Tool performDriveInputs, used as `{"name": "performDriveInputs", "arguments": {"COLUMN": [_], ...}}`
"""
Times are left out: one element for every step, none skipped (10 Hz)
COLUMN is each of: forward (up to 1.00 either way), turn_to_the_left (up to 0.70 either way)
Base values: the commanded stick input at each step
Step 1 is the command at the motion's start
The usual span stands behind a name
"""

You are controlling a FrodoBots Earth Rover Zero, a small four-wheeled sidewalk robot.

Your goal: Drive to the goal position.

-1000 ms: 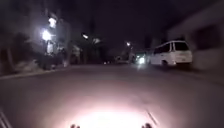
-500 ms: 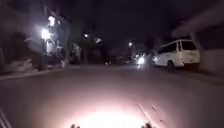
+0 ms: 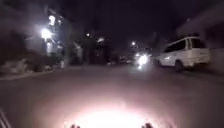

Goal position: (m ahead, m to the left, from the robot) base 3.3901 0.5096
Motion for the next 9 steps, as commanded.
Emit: {"name": "performDriveInputs", "arguments": {"forward": [1.00, 1.00, 1.00, 1.00, 1.00, 1.00, 1.00, 1.00, 1.00], "turn_to_the_left": [0.40, 0.40, 0.36, 0.30, 0.24, 0.18, 0.12, 0.06, 0.00]}}
